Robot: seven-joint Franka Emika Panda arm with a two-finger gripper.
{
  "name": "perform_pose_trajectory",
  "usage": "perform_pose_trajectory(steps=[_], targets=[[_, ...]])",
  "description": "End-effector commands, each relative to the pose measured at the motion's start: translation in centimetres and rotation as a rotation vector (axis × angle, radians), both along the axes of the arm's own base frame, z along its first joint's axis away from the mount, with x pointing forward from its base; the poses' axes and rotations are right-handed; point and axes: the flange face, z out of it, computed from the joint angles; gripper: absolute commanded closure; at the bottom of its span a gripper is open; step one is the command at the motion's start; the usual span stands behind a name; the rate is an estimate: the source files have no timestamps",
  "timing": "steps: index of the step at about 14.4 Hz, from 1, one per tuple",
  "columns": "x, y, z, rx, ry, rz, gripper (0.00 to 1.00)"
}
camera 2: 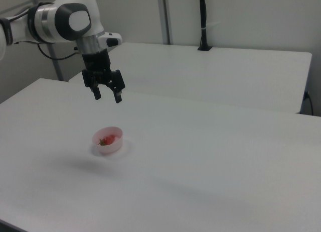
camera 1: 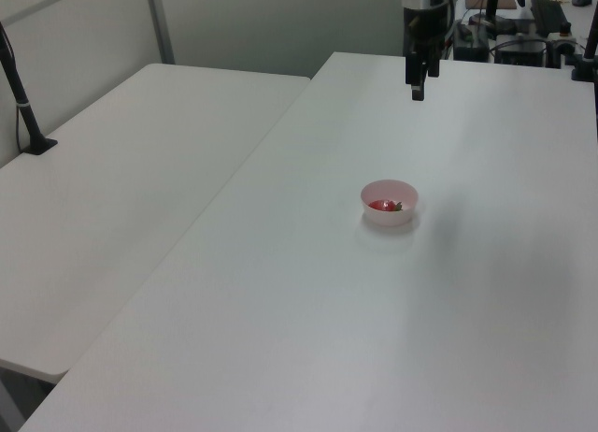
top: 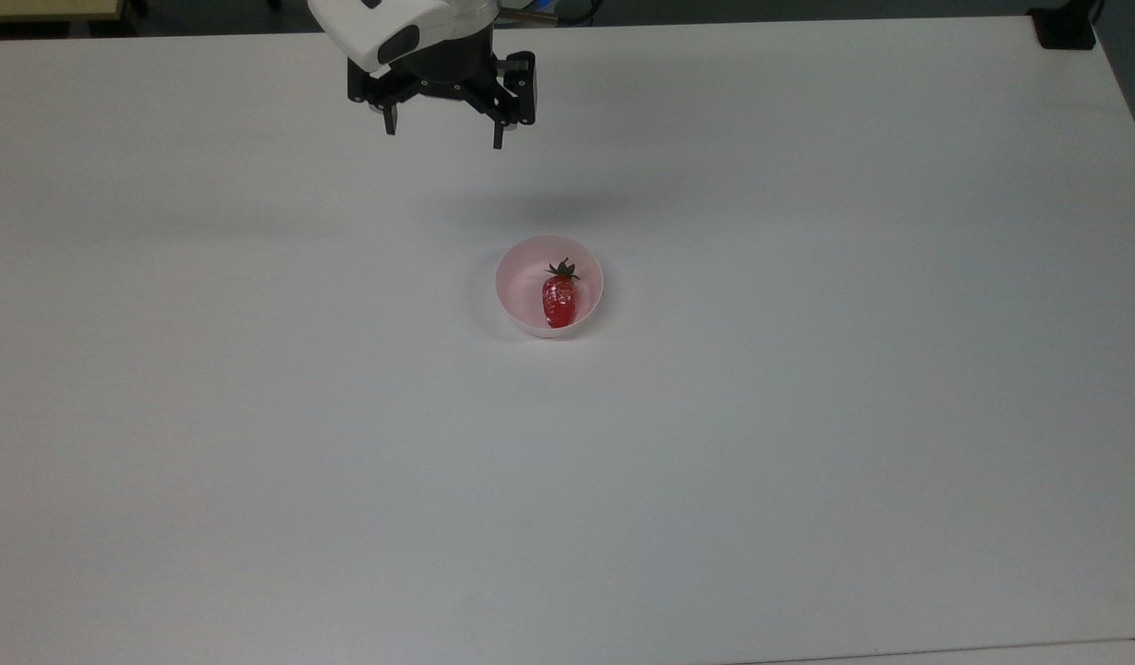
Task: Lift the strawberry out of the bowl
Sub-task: 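Lower the open gripper down into the pink bowl over the strawberry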
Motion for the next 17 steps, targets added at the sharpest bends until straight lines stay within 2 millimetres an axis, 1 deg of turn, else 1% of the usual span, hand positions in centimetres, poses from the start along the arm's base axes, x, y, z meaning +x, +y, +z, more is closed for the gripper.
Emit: perform_pose_trajectory(steps=[1,3,5,7,8,10,12,13,14,15,17], targets=[[-0.8,-0.9,1.0,0.034,0.013,0.011,0.00],[-0.7,-1.6,1.6,0.047,0.000,-0.014,0.00],[-0.7,-1.7,1.6,0.047,0.000,-0.016,0.00],[-0.5,-1.6,1.3,0.048,0.004,-0.001,0.00],[-0.2,-1.4,0.8,0.053,0.006,0.002,0.00],[0.9,-1.1,-1.1,0.065,0.031,0.004,0.00],[2.7,-0.2,-3.4,0.079,0.033,0.013,0.00],[3.4,0.8,-4.2,0.079,0.016,0.034,0.00],[4.0,2.5,-5.1,0.079,-0.003,0.061,0.01],[4.4,3.4,-6.0,0.079,-0.013,0.076,0.05],[4.8,4.6,-7.9,0.080,0.007,0.091,0.05]])
